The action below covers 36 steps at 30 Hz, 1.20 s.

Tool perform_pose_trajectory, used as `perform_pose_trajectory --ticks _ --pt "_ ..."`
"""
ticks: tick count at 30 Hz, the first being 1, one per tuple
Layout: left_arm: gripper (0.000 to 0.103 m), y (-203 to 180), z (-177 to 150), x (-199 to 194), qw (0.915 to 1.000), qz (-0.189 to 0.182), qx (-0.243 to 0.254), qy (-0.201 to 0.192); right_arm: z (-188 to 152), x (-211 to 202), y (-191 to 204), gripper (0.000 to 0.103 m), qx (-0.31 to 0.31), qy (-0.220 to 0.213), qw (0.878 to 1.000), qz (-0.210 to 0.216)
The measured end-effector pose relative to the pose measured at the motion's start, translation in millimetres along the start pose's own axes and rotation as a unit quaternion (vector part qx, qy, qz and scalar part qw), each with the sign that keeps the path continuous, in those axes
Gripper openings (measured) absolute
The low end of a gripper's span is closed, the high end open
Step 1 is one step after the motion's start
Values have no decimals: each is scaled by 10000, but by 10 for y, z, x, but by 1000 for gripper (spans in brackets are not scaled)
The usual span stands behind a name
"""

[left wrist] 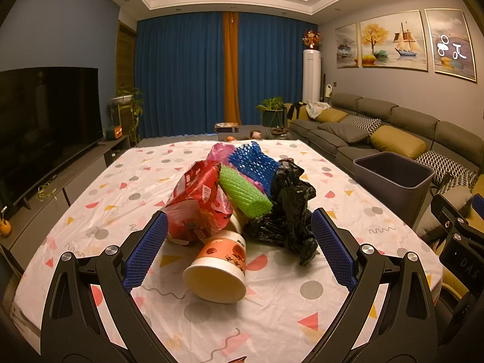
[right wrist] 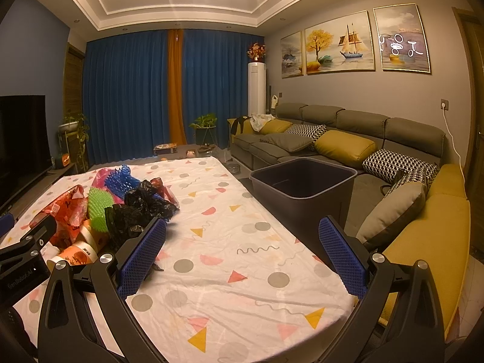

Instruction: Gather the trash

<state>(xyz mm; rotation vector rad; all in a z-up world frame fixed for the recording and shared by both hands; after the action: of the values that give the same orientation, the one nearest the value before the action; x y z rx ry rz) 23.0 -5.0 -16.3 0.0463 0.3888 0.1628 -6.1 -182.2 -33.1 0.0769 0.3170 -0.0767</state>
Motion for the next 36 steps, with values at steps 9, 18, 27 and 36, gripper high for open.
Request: perform_pose_trajectory --ticks 9,18,27,36 --pt "94 0 0 1 10000 0 1 1 49 -6 33 98 -16 8 10000 -4" --pt "94 -22 -11 6 10000 -9 0 -3 55 24 63 98 -42 26 10000 -1" --pt "94 28 23 35 10000 -32 -72 17 48 68 109 98 -81 51 9999 29" --pt "94 87 25 38 9999 -7 -140 -10 33 85 130 98 -145 67 9999 57"
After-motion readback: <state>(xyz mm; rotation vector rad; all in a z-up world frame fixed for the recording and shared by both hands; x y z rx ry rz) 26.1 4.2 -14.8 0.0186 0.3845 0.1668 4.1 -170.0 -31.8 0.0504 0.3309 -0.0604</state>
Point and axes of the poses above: each gripper's, at about its wrist camera, not at the fingertips, and x roughly the way its jaws point, y to its left, z to its top, the point moved 2 cm from there along x, roughly the way its jaws point, and after that the axes turned 10 degrees about z, right-handed, at the moved point
